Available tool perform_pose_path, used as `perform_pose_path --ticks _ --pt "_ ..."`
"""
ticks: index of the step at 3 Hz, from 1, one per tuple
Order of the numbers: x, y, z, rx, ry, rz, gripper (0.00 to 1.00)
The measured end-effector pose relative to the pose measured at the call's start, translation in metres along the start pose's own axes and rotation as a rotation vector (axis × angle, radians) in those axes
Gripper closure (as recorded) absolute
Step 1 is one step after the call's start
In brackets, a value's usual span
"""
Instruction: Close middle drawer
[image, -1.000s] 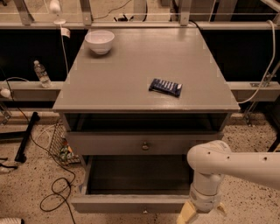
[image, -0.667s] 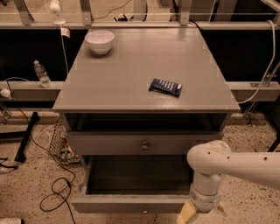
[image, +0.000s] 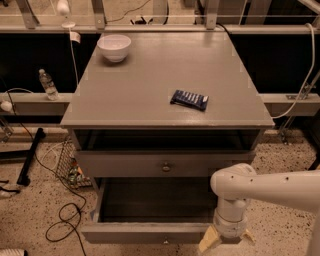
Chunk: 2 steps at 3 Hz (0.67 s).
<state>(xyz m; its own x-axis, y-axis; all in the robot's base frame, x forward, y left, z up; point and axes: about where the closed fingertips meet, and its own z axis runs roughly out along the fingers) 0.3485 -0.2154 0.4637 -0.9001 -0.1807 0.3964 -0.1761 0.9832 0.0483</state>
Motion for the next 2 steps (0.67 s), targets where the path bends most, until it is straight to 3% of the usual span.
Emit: perform_pose_path --ticks 2 --pt "-0.018 -0.012 0.028 -0.027 -0.008 0.104 0.0"
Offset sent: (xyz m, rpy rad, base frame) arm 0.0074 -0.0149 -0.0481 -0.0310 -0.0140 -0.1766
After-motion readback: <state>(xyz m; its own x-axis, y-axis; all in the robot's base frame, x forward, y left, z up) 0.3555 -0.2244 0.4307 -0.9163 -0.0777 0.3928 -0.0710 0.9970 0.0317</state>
